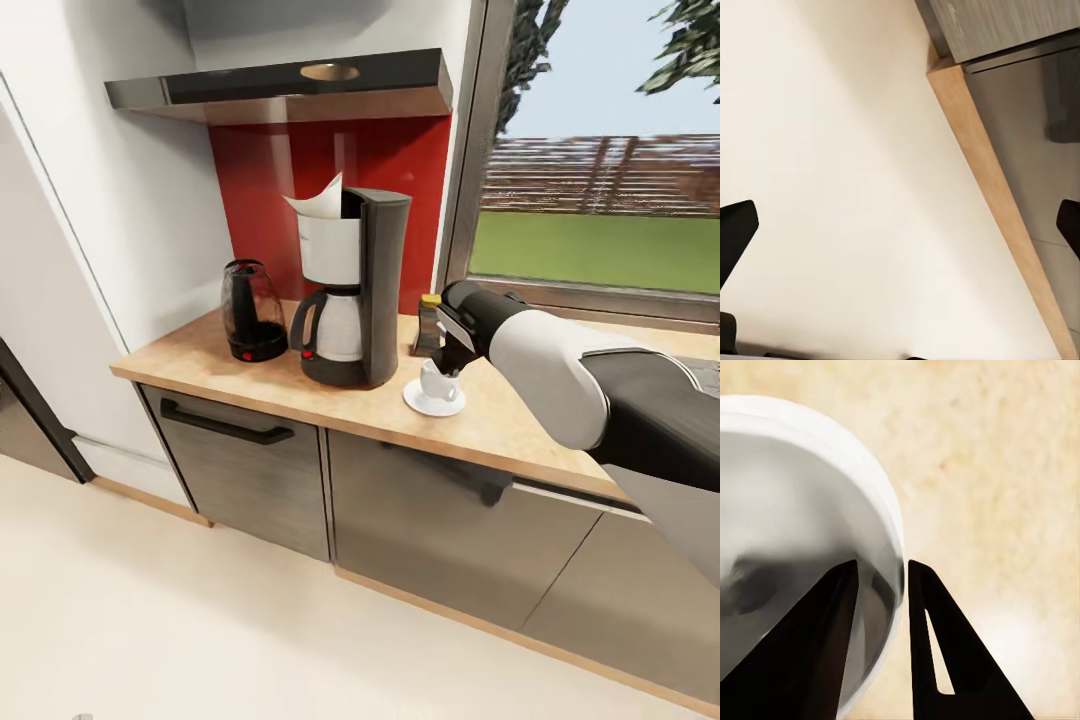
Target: Set up a coffee station on the kitchen countertop: keep the coffee maker on the countertop, move the bottle of coffee from the kitchen shelf to the counter next to the coffee maker, place a paper coffee filter on top of the coffee maker, put the saucer next to the coffee maker with the coffee cup on the saucer, and place the electric kettle next to the coffee maker.
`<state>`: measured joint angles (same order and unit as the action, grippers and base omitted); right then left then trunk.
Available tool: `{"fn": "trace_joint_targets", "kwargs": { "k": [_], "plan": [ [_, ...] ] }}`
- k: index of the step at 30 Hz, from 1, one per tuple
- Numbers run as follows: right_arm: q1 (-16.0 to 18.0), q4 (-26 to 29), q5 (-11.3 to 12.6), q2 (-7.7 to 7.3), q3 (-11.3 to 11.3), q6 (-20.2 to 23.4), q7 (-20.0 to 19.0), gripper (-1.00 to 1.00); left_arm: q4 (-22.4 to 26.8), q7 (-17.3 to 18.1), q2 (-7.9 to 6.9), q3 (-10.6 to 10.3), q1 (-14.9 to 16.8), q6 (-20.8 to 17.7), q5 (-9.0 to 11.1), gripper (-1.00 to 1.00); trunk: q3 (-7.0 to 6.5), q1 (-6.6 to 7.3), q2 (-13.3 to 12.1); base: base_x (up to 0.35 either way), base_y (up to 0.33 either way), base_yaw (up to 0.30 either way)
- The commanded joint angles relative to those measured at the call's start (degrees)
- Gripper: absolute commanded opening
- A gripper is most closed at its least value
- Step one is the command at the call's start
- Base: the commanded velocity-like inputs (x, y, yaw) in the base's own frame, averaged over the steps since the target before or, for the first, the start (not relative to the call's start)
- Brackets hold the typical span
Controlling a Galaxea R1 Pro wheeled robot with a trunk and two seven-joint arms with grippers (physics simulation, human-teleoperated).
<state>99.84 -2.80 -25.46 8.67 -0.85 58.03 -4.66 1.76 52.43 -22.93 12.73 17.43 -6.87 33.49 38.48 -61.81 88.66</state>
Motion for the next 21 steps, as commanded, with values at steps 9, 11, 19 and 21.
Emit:
{"fn": "trace_joint_targets", "kwargs": {
  "k": [9, 11, 19, 21],
  "plan": [
    [0.1, -0.1, -0.6, 0.03, -0.1, 0.1, -0.5, -1.00, 0.0, 0.2, -0.01, 0.4, 0.0, -0.6, -0.1, 1.00, 0.06, 0.01, 0.0, -0.010, 0.000, 0.000],
    [0.1, -0.1, -0.6, 0.01, -0.1, 0.0, -0.5, -1.00, 0.0, 0.2, -0.01, 0.4, 0.0, -0.6, -0.1, 1.00, 0.06, 0.01, 0.0, 0.000, 0.000, 0.000],
    [0.1, -0.1, -0.6, -0.02, -0.1, 0.0, -0.5, -1.00, 0.0, 0.1, -0.01, 0.4, 0.0, -0.6, -0.1, 1.00, 0.06, 0.01, 0.0, 0.000, 0.000, 0.000],
    [0.1, -0.1, -0.6, -0.03, -0.1, 0.0, -0.5, -1.00, 0.0, 0.1, -0.01, 0.4, 0.0, -0.6, -0.1, 1.00, 0.06, 0.01, 0.0, 0.000, 0.000, 0.000]
  ]
}}
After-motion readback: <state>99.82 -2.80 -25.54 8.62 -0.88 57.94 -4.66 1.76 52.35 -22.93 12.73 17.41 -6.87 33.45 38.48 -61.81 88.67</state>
